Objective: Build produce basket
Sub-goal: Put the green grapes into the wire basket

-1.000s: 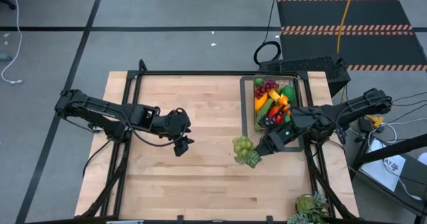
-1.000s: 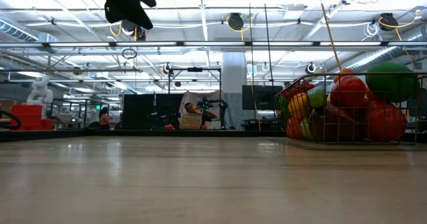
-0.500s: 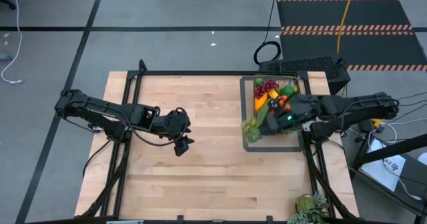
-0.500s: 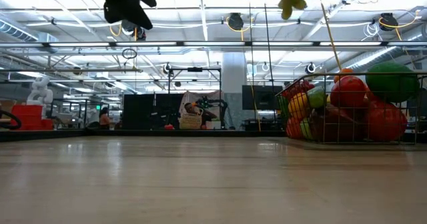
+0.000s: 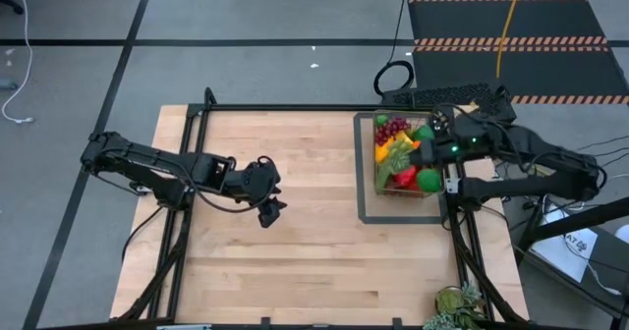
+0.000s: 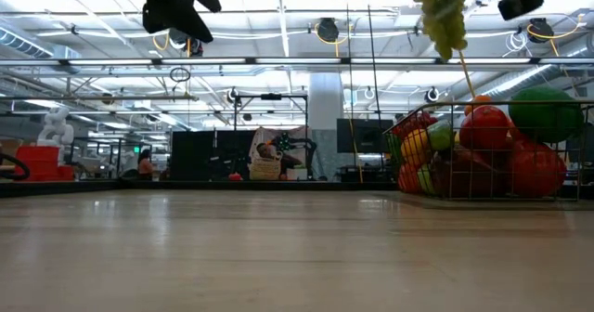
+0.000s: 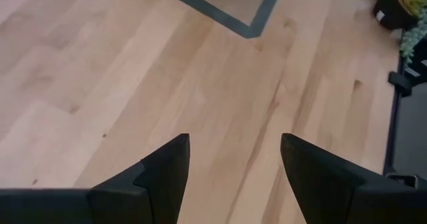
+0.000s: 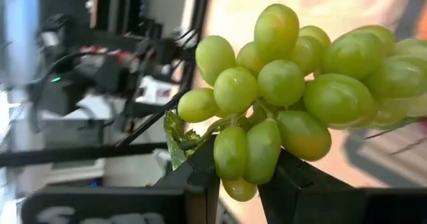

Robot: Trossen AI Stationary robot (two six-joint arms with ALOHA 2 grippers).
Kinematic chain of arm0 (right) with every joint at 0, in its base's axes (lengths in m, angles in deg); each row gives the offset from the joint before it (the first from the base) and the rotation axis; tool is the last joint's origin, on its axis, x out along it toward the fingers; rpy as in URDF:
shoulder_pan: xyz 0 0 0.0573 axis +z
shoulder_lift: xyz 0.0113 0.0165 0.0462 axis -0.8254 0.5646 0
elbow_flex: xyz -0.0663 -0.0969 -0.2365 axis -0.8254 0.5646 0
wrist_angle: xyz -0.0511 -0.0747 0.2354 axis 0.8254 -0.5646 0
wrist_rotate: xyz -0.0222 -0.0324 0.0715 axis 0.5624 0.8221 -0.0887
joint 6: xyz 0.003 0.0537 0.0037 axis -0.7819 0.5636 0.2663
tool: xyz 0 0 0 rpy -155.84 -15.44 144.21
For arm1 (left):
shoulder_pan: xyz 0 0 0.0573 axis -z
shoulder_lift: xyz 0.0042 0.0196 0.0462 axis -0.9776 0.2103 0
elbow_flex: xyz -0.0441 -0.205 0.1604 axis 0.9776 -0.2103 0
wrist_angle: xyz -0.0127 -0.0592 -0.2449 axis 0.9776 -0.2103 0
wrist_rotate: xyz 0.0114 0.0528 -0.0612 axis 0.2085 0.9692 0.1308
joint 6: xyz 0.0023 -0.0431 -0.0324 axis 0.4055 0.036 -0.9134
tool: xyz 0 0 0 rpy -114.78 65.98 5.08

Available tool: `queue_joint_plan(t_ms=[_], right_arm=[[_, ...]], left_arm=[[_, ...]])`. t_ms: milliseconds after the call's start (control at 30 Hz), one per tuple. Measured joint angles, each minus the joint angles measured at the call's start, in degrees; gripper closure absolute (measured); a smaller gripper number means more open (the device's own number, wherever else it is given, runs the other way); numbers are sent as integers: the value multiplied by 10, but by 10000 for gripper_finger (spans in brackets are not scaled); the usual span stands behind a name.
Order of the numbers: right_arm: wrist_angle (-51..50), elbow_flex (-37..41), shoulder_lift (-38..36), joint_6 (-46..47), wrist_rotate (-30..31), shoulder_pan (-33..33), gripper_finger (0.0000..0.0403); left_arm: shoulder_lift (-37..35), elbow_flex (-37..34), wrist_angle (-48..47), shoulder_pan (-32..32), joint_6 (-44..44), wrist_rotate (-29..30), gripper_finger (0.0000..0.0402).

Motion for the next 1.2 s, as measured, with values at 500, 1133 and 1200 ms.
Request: queue_joint_plan(t_ms=[500,1133,1200], right_arm=[[-103,0,-5,-174,-1,-154,328],[-157,0,87,-318,-21,-222,328],[-164,0,97,-323,-31,-222,328]], left_arm=[[0,0,11,-30,-34,8,167],[0,0,11,-25,-99,8,167],[0,0,11,-25,-103,7,167]])
